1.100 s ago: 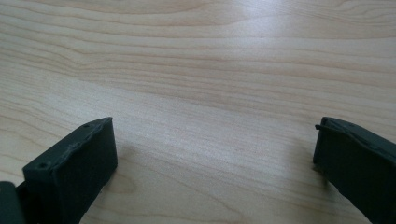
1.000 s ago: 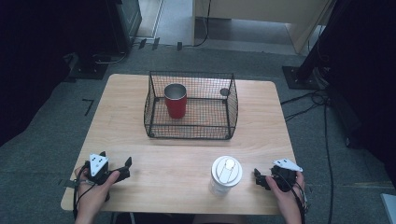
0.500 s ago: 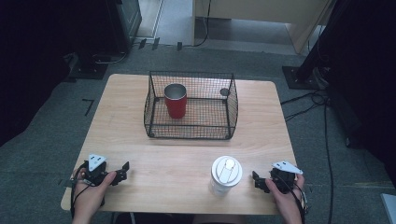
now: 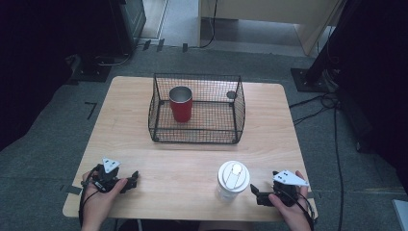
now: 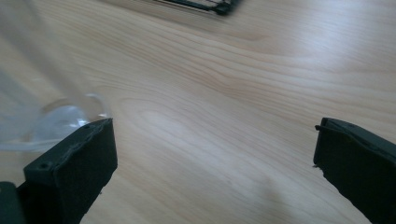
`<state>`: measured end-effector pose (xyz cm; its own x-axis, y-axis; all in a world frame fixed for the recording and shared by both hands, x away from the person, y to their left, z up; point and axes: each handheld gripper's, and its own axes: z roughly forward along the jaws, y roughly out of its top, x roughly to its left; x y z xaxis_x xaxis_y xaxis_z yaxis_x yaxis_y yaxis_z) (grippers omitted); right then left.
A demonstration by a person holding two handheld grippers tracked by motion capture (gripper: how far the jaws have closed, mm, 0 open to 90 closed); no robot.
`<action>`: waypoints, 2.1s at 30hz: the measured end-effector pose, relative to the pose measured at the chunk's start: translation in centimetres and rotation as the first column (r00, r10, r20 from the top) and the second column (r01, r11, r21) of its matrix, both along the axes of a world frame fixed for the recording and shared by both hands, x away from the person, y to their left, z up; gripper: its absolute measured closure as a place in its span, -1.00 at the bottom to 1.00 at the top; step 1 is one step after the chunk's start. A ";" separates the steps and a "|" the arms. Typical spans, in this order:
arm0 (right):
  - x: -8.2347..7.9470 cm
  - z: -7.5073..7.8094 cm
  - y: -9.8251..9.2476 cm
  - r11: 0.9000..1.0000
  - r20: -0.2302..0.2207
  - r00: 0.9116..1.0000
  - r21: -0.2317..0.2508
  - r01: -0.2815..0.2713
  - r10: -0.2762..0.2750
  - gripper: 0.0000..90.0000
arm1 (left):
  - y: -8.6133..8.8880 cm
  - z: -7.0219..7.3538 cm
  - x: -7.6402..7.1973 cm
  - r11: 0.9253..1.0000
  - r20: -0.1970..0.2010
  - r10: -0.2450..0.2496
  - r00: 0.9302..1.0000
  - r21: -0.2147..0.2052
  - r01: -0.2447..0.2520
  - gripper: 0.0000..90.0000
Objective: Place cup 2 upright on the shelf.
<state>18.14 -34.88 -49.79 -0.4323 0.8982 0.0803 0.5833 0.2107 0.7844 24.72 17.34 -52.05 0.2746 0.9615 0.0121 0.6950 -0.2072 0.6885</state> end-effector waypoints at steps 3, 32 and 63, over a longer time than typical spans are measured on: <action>-0.4 0.3 0.8 0.998 0.007 0.998 0.013 -0.057 0.057 -1.00 | 0.0 0.0 0.0 1.000 0.000 0.000 1.000 0.001 0.000 -1.00; -1.6 3.5 5.8 0.922 0.140 0.941 0.198 -0.332 0.309 -0.83 | -0.6 0.0 0.1 0.998 0.002 0.064 0.998 -0.003 -0.064 -1.00; -2.1 4.2 8.4 0.975 0.316 0.937 0.112 -0.193 0.149 -0.63 | -0.8 0.0 0.5 0.996 0.001 0.092 0.996 -0.003 -0.092 -1.00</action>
<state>16.04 -26.50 -45.58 -0.6020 0.7975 0.0396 0.2770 0.1621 0.9471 25.17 16.56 -52.06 0.1850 0.9827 0.0097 0.7103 -0.1405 0.6897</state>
